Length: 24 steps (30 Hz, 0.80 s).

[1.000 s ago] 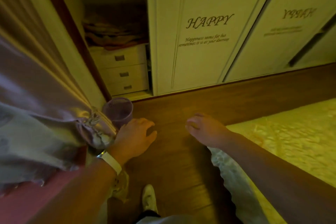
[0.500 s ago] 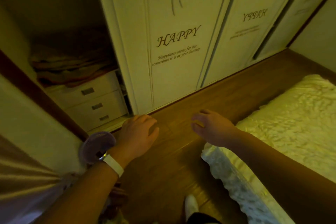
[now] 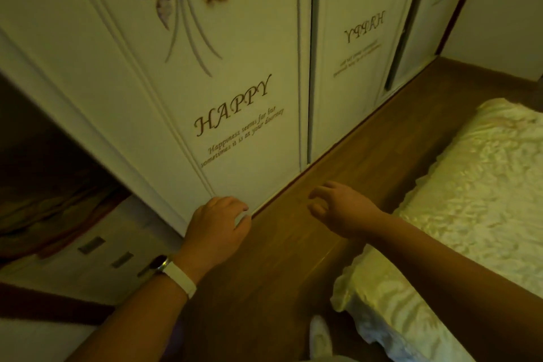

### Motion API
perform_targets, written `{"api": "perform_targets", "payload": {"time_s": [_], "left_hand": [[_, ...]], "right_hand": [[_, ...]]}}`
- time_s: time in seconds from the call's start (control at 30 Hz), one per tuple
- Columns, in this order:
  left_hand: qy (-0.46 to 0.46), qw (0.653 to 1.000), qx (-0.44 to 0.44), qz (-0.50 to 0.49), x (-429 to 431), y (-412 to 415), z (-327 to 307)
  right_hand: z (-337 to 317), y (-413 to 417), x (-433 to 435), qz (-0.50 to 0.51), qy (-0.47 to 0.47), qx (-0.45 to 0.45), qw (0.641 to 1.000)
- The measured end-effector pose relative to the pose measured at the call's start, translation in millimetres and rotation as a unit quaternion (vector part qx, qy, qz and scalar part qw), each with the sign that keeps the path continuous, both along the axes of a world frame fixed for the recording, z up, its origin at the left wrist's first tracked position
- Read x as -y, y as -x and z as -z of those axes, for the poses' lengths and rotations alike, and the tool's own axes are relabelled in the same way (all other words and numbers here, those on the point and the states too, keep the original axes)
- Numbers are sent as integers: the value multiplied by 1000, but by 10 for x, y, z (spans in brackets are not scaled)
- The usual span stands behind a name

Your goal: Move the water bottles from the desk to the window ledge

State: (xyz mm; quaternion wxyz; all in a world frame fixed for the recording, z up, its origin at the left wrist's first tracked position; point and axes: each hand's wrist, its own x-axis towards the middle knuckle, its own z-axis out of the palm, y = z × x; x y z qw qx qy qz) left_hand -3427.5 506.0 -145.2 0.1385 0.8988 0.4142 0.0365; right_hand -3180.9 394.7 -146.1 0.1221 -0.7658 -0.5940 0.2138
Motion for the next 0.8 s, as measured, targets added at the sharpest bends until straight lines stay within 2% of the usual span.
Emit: {"api": "perform_targets", "payload": {"time_s": [0.13, 0.33, 0.8], "left_hand": [[-9, 999, -2, 30, -382, -722, -153], [-25, 995, -18, 96, -915, -1432, -265], [-10, 965, 12, 263, -2864, -3034, 40]], "right_hand": [[-134, -639, -338, 35, -6, -6, 999], [-262, -1070, -808, 68, -34, -27, 997], [-144, -1932, -2050, 205, 70, 14, 976]]}}
